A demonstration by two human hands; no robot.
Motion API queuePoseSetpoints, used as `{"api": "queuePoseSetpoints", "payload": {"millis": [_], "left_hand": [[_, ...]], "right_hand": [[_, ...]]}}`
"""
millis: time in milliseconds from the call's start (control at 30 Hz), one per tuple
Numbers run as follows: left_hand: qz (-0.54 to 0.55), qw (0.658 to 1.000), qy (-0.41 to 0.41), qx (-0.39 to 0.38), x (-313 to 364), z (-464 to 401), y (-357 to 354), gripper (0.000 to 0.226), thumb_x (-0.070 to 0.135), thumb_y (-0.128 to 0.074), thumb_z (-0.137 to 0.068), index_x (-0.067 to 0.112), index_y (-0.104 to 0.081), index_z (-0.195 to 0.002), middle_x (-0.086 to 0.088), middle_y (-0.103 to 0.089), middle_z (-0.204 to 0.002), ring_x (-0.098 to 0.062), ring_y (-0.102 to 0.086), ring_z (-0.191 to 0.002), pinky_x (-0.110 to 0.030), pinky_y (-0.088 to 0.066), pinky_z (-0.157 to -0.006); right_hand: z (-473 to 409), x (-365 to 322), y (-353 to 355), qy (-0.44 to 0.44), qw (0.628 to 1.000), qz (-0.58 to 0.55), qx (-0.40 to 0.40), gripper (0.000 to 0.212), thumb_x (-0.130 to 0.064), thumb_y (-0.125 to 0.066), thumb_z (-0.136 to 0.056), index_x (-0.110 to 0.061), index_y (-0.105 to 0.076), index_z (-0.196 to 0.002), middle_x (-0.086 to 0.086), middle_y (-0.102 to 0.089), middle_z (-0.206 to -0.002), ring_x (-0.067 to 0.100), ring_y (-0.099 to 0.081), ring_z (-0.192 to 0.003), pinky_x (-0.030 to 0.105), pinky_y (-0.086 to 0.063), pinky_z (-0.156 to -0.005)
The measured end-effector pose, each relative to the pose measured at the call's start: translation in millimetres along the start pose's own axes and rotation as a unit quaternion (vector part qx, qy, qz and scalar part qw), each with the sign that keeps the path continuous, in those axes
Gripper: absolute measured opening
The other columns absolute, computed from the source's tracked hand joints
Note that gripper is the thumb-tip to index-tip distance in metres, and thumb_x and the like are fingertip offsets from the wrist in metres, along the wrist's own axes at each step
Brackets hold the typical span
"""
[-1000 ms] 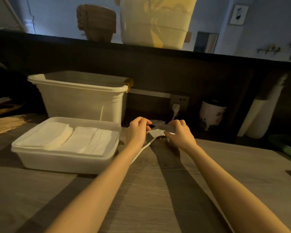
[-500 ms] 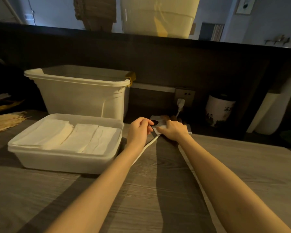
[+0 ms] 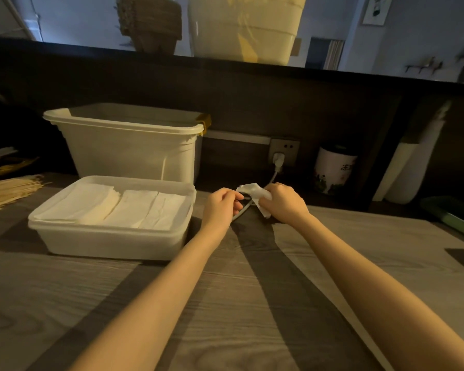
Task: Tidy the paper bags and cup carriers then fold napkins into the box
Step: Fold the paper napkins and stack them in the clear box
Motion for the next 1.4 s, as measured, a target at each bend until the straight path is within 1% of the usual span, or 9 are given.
{"api": "queuePoseSetpoints", "payload": {"millis": [100,233,367,533,667,800,1000,1200,1400], "left_hand": [[0.001,1.0,0.011,0.002,-2,8,2,0.025,0.014,-0.039,-0.098,0.019,-0.055,-0.079,0.0,-0.053,-0.071,-0.009,-0.051,-0.067,-0.018,-0.041,-0.06],[0.023,1.0,0.02,-0.002,0,19,5,0.02,0.017,-0.041,-0.098,0.019,-0.056,-0.084,0.001,-0.054,-0.075,-0.011,-0.053,-0.072,-0.023,-0.045,-0.067],[0.045,0.998,0.054,0.005,-9,34,8,0.019,0.023,-0.042,-0.099,0.012,-0.049,-0.112,-0.004,-0.056,-0.099,-0.016,-0.057,-0.087,-0.026,-0.051,-0.073],[0.128,0.98,0.138,-0.065,-19,51,-2,0.021,0.031,-0.044,-0.097,0.017,-0.043,-0.113,-0.009,-0.053,-0.116,-0.025,-0.06,-0.1,-0.031,-0.053,-0.074],[0.096,0.986,0.121,-0.061,-17,54,1,0.031,0.017,-0.048,-0.096,0.018,-0.044,-0.127,-0.008,-0.052,-0.123,-0.025,-0.058,-0.108,-0.034,-0.054,-0.082],[0.083,0.99,0.08,-0.08,-9,54,2,0.023,0.008,-0.046,-0.096,0.019,-0.053,-0.115,-0.006,-0.052,-0.119,-0.02,-0.057,-0.104,-0.024,-0.055,-0.071],[0.077,0.99,0.085,-0.085,-9,49,3,0.016,0.007,-0.053,-0.092,0.022,-0.059,-0.097,-0.007,-0.057,-0.117,-0.022,-0.061,-0.103,-0.031,-0.057,-0.079],[0.076,0.987,0.08,-0.116,-5,55,-6,0.017,0.012,-0.054,-0.092,0.012,-0.062,-0.108,-0.005,-0.059,-0.106,-0.015,-0.061,-0.089,-0.025,-0.059,-0.064],[0.029,0.991,0.064,-0.109,-2,56,-8,0.022,0.036,-0.046,-0.095,0.025,-0.063,-0.087,0.0,-0.062,-0.097,-0.016,-0.06,-0.094,-0.034,-0.054,-0.085]], "right_hand": [[23,-9,20,0.03,0.998,-0.049,0.017,0.027,-0.022,-0.054,-0.089,-0.012,-0.063,-0.112,0.001,-0.06,-0.094,0.013,-0.057,-0.079,0.023,-0.045,-0.063],[58,-22,46,0.068,0.993,-0.083,0.045,0.029,-0.022,-0.055,-0.092,-0.011,-0.06,-0.118,0.002,-0.06,-0.104,0.012,-0.055,-0.088,0.023,-0.044,-0.071],[92,-28,51,0.088,0.991,-0.091,0.048,0.027,-0.023,-0.056,-0.092,-0.013,-0.06,-0.116,-0.001,-0.057,-0.103,0.011,-0.055,-0.088,0.023,-0.047,-0.073],[115,-28,32,0.101,0.993,-0.066,-0.001,0.03,-0.025,-0.061,-0.089,-0.015,-0.06,-0.118,-0.002,-0.056,-0.108,0.008,-0.051,-0.091,0.02,-0.042,-0.072],[115,-31,23,0.097,0.989,-0.101,-0.038,0.032,-0.03,-0.065,-0.086,-0.019,-0.061,-0.116,-0.004,-0.057,-0.115,0.006,-0.052,-0.097,0.019,-0.041,-0.079],[115,-28,26,0.078,0.987,-0.138,0.001,0.032,-0.026,-0.068,-0.084,-0.022,-0.062,-0.116,-0.007,-0.057,-0.114,0.005,-0.052,-0.1,0.017,-0.04,-0.08],[120,-21,45,0.075,0.978,-0.172,0.095,0.025,-0.014,-0.07,-0.082,-0.021,-0.067,-0.106,-0.012,-0.059,-0.1,0.003,-0.052,-0.091,0.006,-0.038,-0.07],[126,-13,57,0.063,0.967,-0.204,0.137,0.012,-0.022,-0.067,-0.086,-0.015,-0.067,-0.096,-0.008,-0.058,-0.086,0.002,-0.052,-0.077,0.011,-0.039,-0.064],[127,6,59,0.023,0.925,-0.349,0.146,0.008,-0.025,-0.063,-0.088,-0.017,-0.064,-0.088,0.0,-0.06,-0.092,0.011,-0.056,-0.086,0.016,-0.044,-0.073]]}}
Point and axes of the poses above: each hand's wrist, its own z-axis away from the middle knuckle, its own y-axis out of the back of the hand, x = y × z, the point moved 10 cm from there along -z, towards the middle knuckle
